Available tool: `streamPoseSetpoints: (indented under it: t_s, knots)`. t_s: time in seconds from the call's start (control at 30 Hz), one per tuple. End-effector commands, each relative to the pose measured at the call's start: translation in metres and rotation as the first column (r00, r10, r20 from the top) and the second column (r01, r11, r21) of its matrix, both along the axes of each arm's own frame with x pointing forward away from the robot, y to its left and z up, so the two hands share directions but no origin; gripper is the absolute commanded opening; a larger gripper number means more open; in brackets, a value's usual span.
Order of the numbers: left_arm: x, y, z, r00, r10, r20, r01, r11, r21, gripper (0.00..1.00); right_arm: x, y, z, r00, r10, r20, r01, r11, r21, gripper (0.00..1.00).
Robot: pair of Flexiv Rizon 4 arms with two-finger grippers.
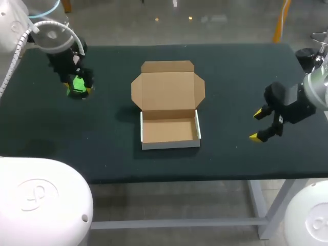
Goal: Assemble the packaging by folding the flat box into shape, placing the metal phone stand inside, and closing the box properly
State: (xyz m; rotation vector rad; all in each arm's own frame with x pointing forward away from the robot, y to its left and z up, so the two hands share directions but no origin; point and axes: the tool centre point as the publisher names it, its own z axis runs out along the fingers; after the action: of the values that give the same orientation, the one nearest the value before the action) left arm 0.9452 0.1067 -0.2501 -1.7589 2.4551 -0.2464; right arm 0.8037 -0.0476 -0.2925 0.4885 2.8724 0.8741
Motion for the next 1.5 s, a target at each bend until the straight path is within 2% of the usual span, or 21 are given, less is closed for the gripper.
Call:
streamPoseSetpoints:
  t_s: [0.03,0.27,0.8,1.33,1.5]
  knots:
    - [-0.017,-0.018,0.005,1.0,-0.021,0.022,0.02,1.0,0.022,0.0,0.0,-0.001,0.001,1.0,0.004,-0.003,-0.004,1.0,0.004,1.0]
    - [-0.04,-0.048,0.005,0.996,-0.088,0.023,0.087,0.996,0.034,0.0,0.0,-0.001,0.001,1.0,0.004,-0.003,-0.004,1.0,0.004,1.0]
    - [-0.072,-0.119,0.004,0.967,-0.254,0.035,0.251,0.966,0.062,0.0,0.0,-0.001,0.001,1.0,0.004,-0.003,-0.004,1.0,0.004,1.0]
    - [-0.089,-0.194,-0.029,0.935,-0.354,-0.01,0.354,0.932,0.076,0.0,0.0,-0.001,0.001,1.0,0.004,-0.003,-0.004,1.0,0.004,1.0]
    - [-0.095,-0.215,-0.038,0.926,-0.377,0.0,0.376,0.922,0.095,0.0,0.0,-0.001,0.001,1.0,0.004,-0.003,-0.004,1.0,0.004,1.0]
